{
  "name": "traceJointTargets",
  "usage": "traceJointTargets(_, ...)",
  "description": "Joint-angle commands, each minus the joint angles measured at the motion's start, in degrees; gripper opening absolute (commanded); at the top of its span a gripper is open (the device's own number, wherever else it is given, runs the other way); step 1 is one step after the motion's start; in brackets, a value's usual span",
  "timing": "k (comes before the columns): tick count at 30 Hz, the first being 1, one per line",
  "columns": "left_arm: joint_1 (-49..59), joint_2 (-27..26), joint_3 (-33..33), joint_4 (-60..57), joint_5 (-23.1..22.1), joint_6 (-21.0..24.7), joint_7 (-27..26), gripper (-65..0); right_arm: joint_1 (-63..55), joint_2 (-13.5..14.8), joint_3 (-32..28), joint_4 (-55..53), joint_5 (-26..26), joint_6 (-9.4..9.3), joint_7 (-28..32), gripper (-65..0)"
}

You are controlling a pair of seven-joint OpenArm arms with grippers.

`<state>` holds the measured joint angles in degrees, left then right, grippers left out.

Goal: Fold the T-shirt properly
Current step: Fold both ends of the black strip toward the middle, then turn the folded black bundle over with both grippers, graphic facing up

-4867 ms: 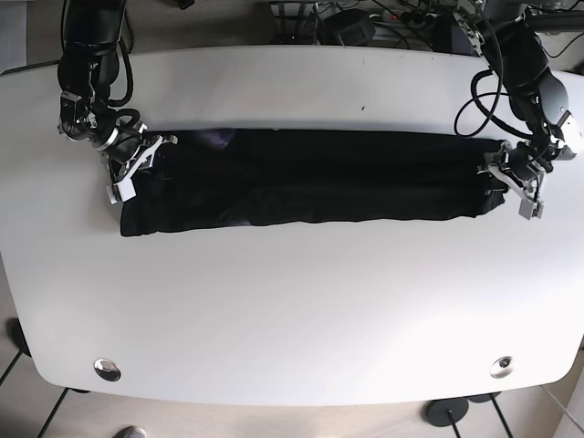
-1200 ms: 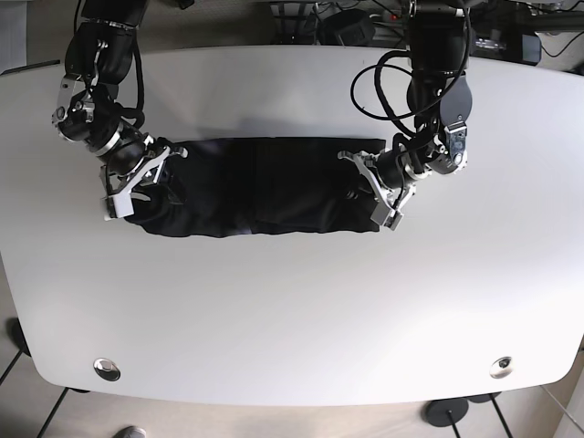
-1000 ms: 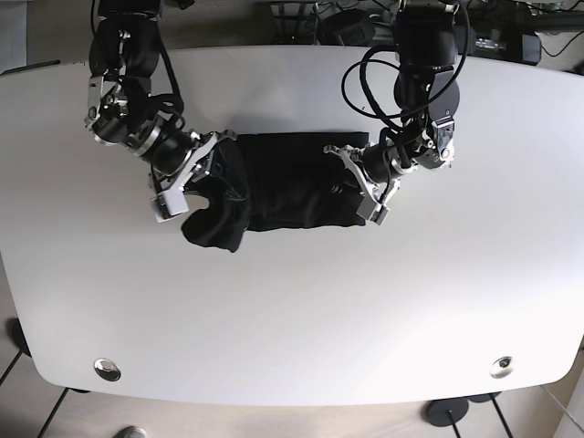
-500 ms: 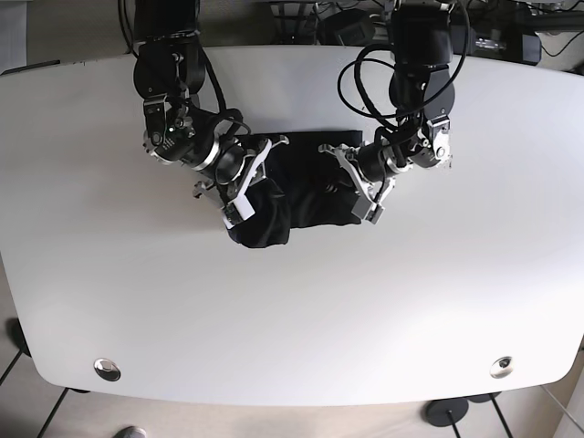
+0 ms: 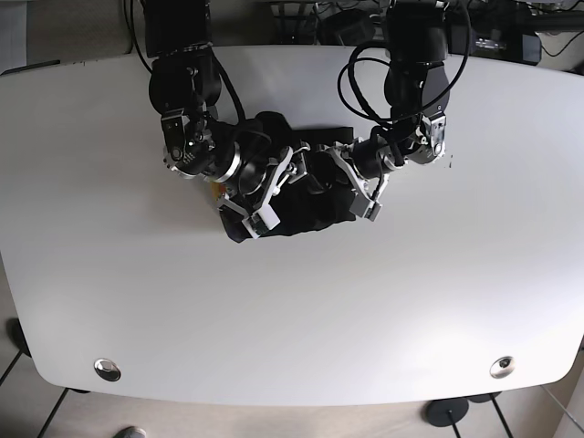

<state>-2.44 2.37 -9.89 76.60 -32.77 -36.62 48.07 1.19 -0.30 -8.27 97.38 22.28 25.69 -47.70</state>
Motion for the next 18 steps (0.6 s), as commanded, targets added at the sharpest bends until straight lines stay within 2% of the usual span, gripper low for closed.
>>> traceJointTargets(1,-0.77,-0.48,-4.92,5.29,-5.51,0.01,-1.00,-62.8,1.05,-0.19,-0.03,1.74,0.88,0.37,1.33,-16.0)
traceJointTargets(5,3.27,-6.11,-10.29,15.23,-9.91,0.01,-1.00,-62.8,1.05,-0.28,-0.03,2.70,0.88,0.37,1.24,-16.0)
traceJointTargets(7,5.82,-11.65,-14.42,18.66,-12.37,0.01,-1.00,-62.8,0.96,-0.28,-0.03,3.32,0.88,0.37,1.24,-16.0)
traceJointTargets(11,8.02,-20.44,-17.49,19.27,-12.46,0.01,-1.00,-62.8,0.96,-0.19,-0.03,3.94,0.88,0.37,1.33,-17.1)
traceJointTargets(13,9.60,-22.20,-17.49,20.06,-12.54,0.01,-1.00,-62.8,1.31,-0.36,-0.03,3.14,0.62,0.37,1.59,-25.5)
traceJointTargets(16,10.31,-22.11,-17.58,20.68,-12.54,0.01,-1.00,-62.8,4.48,-3.09,-0.03,-4.86,0.35,0.37,4.23,-42.6)
traceJointTargets(18,11.80,-22.02,-17.41,20.68,-12.54,0.01,-1.00,-62.8,6.68,-4.58,-0.03,-10.57,0.35,0.37,5.72,-42.2)
